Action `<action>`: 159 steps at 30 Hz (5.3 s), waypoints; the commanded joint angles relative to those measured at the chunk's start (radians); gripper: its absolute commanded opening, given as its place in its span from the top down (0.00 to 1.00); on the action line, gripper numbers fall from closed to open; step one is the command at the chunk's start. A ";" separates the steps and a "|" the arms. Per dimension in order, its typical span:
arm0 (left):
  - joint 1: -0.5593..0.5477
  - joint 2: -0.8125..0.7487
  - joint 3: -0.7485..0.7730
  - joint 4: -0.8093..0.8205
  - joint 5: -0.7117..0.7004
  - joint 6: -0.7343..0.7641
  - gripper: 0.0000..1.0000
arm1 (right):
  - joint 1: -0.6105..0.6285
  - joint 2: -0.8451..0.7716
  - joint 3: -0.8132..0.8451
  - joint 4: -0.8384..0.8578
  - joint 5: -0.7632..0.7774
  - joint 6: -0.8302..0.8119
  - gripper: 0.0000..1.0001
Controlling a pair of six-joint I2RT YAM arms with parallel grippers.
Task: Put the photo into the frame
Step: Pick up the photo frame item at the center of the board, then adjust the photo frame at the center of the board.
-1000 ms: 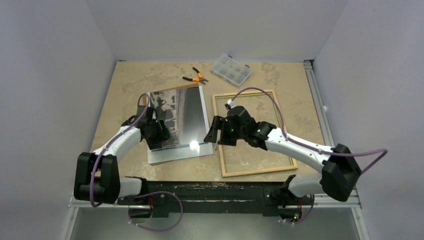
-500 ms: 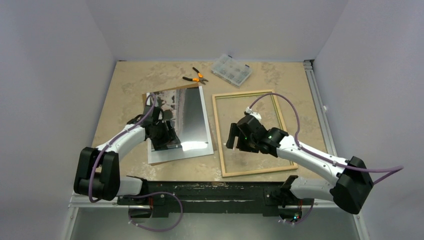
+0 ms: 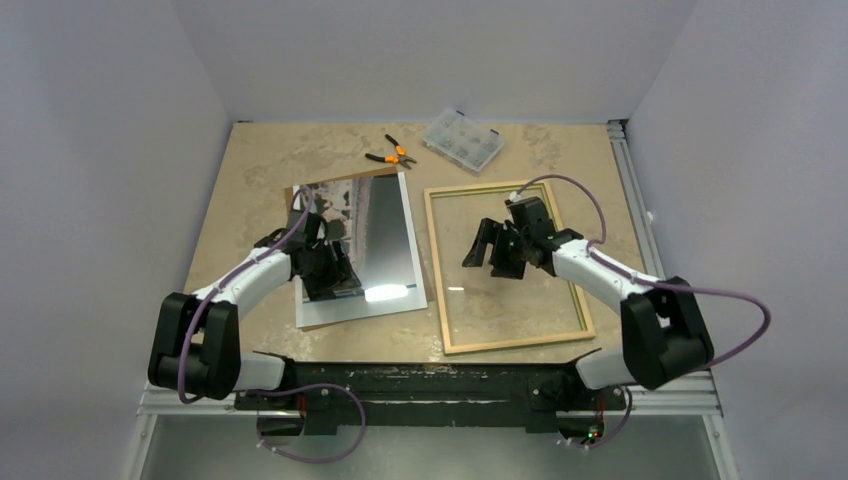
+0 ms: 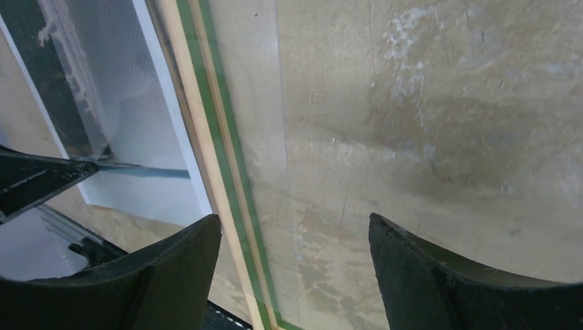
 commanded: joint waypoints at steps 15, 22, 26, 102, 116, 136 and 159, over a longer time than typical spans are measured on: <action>-0.005 0.027 0.031 -0.023 0.000 0.008 0.34 | -0.159 0.487 0.226 0.386 -0.518 0.034 0.35; -0.006 0.033 0.031 -0.018 0.010 0.003 0.34 | -0.166 0.507 0.187 0.565 -0.651 0.133 0.45; -0.007 0.033 0.031 -0.017 0.012 0.005 0.34 | -0.163 0.475 0.150 0.692 -0.700 0.210 0.48; -0.685 0.590 0.723 -0.103 -0.289 -0.278 0.53 | -0.122 -0.449 0.776 -0.726 0.380 -0.145 1.00; -0.641 0.586 0.658 -0.175 -0.339 -0.272 1.00 | -0.122 -0.452 0.723 -0.689 0.321 -0.122 1.00; -0.516 0.295 0.331 -0.176 -0.411 -0.110 1.00 | -0.122 -0.486 0.593 -0.580 0.249 -0.090 1.00; -0.300 -0.041 0.105 0.017 -0.116 -0.074 0.31 | -0.121 -0.404 0.509 -0.367 -0.056 -0.049 1.00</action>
